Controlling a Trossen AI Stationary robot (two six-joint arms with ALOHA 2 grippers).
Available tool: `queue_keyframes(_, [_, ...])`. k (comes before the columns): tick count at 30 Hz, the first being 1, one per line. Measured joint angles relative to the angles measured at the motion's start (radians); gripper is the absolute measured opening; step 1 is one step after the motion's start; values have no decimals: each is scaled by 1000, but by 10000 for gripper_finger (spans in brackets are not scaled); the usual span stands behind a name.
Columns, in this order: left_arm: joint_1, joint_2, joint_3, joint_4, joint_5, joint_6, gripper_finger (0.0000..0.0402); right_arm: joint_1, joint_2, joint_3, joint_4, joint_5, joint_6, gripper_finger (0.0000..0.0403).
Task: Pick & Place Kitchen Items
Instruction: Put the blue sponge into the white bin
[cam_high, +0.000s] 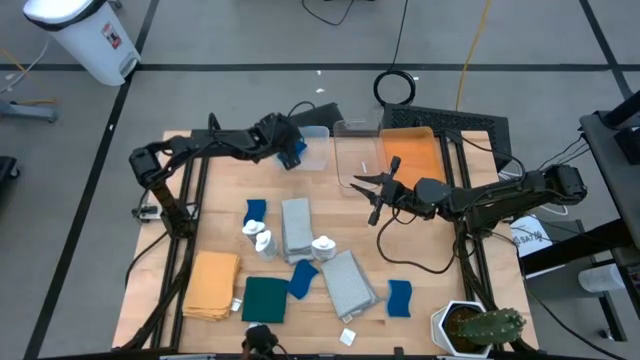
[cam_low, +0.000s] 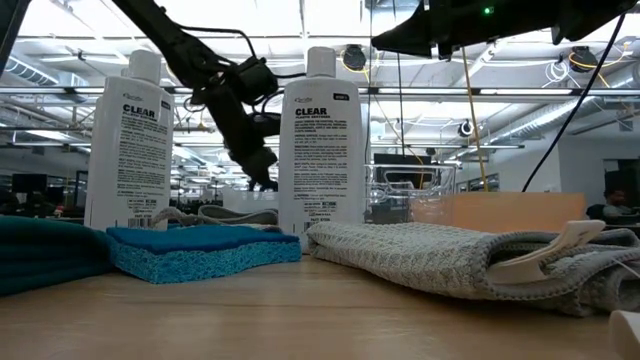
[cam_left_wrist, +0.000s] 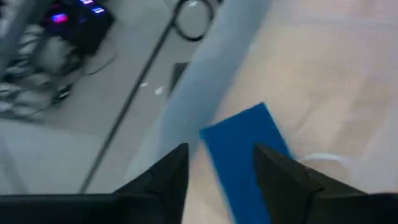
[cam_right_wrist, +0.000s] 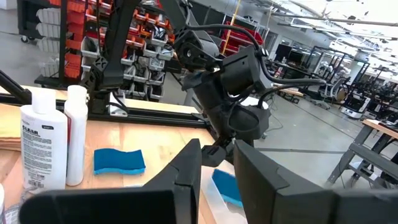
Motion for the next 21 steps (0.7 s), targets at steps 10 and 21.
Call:
queue_keyframes(10, [-107,-95,0,-29,-161,21,253,0,0,0,-3,0,0,71])
queue_keyframes(21, [-291,-441,0,-217,199,-314,256,12,0,0,-10,0,5,71])
